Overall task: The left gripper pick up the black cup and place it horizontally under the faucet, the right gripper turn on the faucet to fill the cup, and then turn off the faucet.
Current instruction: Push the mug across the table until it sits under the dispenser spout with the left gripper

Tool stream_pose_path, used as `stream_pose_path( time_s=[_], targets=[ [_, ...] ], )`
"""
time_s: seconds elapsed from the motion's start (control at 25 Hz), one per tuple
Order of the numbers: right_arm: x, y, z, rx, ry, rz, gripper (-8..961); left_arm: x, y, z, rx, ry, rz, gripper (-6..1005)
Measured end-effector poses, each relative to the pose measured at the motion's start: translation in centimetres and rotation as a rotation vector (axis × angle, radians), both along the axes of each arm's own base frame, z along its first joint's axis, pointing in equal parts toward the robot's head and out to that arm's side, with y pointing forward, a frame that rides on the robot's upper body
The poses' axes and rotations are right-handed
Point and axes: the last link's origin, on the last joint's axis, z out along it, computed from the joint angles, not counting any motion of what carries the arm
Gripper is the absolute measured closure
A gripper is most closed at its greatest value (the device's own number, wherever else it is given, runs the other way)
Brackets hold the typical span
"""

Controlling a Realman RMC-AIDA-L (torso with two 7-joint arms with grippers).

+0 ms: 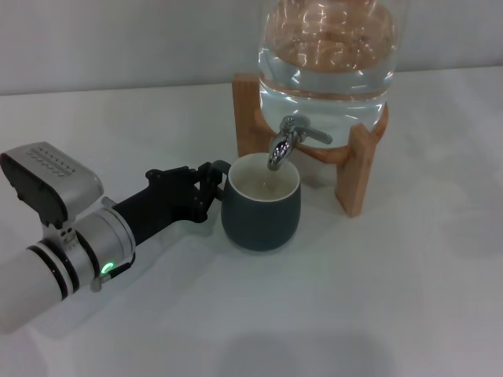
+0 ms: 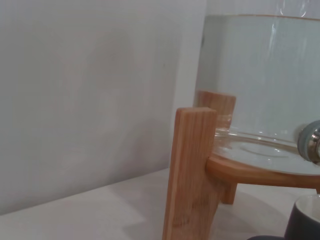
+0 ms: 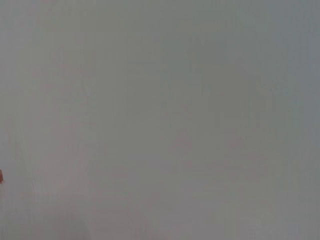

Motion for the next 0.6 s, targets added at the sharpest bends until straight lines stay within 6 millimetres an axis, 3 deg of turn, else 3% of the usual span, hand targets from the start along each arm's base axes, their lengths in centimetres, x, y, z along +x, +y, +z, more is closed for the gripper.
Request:
stream_pose_path(
  time_s=[0.6],
  targets=[
    [-0.03,0.06,0.13,0.0,-0.003,0.002,110,-0.12,-0.06,0.02,0.001,0.0,0.003,877]
  ],
)
